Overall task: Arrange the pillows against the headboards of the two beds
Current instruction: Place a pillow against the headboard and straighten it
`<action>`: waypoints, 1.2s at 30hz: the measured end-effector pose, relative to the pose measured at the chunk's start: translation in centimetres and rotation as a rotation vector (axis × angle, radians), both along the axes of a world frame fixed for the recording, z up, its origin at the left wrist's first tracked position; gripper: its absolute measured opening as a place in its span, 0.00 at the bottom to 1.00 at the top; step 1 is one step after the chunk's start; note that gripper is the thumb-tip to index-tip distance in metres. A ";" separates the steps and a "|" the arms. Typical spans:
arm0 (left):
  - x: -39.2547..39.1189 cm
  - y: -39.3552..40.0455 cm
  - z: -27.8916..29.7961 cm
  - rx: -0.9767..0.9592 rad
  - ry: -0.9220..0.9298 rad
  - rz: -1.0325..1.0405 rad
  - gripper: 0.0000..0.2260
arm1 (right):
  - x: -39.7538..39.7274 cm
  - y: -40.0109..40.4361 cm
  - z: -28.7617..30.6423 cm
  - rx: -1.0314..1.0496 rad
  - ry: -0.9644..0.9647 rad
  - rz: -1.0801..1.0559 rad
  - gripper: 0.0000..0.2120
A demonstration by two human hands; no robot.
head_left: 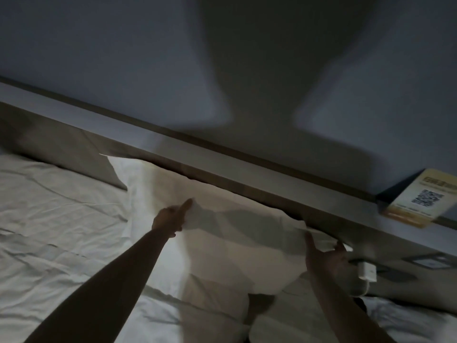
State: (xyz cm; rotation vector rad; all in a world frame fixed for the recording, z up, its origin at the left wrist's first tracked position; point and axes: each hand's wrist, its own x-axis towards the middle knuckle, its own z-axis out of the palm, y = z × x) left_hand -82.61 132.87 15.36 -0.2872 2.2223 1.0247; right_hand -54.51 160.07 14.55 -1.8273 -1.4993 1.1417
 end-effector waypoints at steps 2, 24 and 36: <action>-0.5 1.0 0.0 0.019 -0.035 0.032 0.29 | -0.7 0.8 0.6 -0.035 0.001 -0.001 0.55; 0.3 1.2 0.9 -0.060 0.206 -0.098 0.18 | 1.7 3.1 0.2 0.064 -0.125 0.109 0.18; -5.5 0.5 5.6 -0.240 0.556 -0.043 0.29 | -3.7 -1.7 0.3 0.352 -0.394 0.948 0.23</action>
